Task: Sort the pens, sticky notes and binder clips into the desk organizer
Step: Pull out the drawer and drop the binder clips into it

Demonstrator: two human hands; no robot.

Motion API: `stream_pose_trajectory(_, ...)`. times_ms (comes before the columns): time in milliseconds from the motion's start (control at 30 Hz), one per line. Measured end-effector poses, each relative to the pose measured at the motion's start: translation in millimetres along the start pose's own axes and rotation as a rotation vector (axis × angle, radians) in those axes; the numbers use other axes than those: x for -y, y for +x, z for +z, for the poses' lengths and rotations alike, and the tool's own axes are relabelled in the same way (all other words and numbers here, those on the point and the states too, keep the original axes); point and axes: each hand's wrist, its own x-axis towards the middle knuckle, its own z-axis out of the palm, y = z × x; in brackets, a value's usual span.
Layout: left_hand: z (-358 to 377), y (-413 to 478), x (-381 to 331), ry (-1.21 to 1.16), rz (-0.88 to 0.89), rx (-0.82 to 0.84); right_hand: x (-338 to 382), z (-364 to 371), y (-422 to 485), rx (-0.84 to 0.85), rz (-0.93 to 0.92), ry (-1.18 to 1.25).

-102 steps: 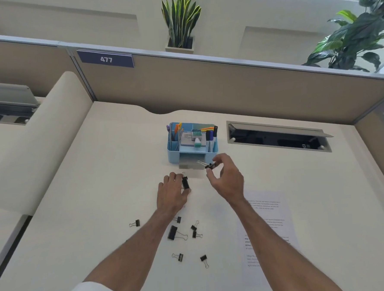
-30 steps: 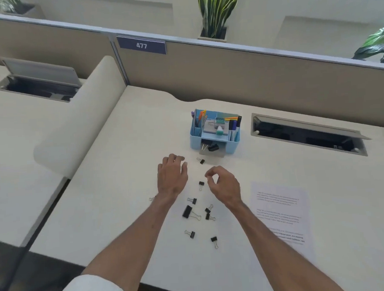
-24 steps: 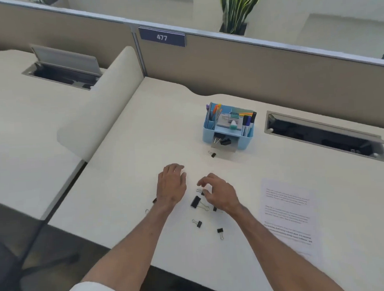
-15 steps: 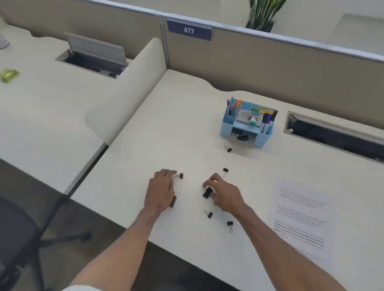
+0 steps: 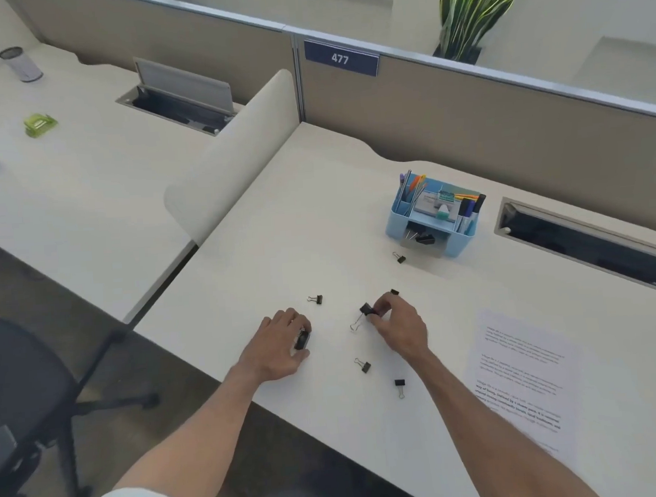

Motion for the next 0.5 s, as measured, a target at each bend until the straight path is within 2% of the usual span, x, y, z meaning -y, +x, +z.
stream_pose_trajectory(167, -5.1, 15.1, -6.5, -0.021, 0.034, -0.030, -4.5, -6.6, 6.2, -0.033, 0.129, 0.338)
stream_pose_trajectory(333, -16.9, 46.0, -34.8, -0.123, 0.053, -0.137, -9.4, -17.7, 15.3, -0.130, 0.248, 0.621)
stream_pose_trajectory(500, -33.8, 93.9, -76.0, -0.270, 0.073, -0.136, -9.9, -49.8, 37.9, -0.277, 0.308, 0.730)
